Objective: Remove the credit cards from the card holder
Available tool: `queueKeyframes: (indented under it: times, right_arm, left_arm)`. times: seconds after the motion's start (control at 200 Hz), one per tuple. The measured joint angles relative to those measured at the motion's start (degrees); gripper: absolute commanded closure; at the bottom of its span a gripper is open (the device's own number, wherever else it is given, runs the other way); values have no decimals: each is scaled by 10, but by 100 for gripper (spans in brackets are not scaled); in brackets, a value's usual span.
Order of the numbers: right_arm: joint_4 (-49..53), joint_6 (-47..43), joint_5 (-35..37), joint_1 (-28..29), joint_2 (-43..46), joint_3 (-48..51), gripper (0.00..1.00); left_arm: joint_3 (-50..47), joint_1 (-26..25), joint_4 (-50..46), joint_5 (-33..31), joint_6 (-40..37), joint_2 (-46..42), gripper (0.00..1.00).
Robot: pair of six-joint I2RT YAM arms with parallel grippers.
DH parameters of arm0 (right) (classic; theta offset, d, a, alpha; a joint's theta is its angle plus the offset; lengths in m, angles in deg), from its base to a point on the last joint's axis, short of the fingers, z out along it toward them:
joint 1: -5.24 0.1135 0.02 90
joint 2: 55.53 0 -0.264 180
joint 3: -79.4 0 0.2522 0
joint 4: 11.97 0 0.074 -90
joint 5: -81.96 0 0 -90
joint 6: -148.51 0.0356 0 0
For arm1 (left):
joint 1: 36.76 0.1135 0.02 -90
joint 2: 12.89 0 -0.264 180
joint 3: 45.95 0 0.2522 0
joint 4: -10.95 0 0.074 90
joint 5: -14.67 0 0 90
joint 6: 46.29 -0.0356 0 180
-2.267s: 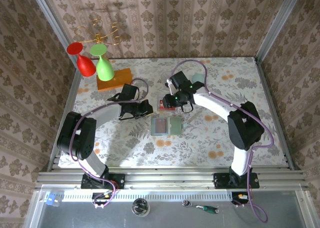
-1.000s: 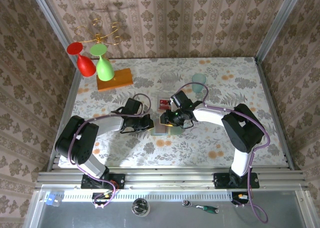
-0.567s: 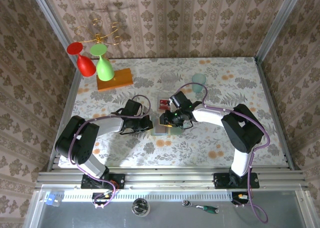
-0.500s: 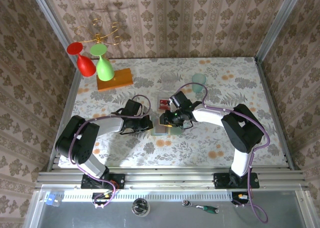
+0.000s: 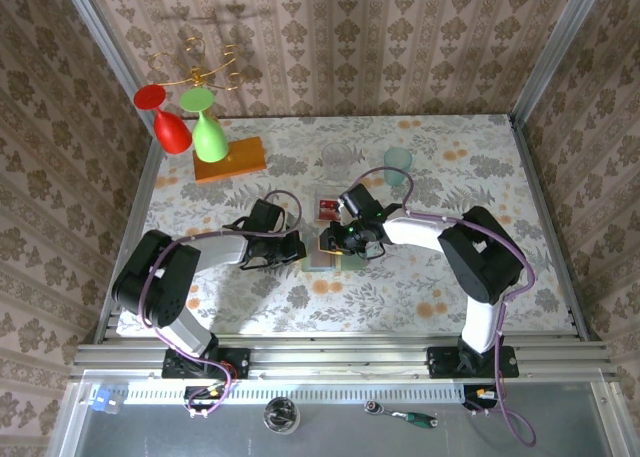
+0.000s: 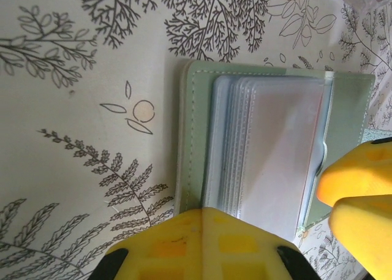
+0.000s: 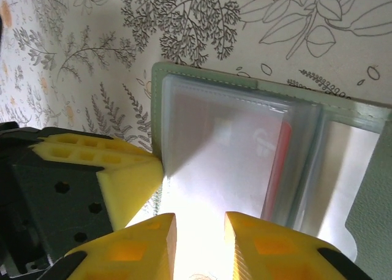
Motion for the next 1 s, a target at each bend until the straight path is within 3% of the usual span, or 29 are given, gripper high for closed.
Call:
queueKeyframes:
  times: [1.0]
  right_arm:
    - [42,-3,37,0,-6,-7,69]
  left_arm:
    - [0,10,0,0,0,0,100]
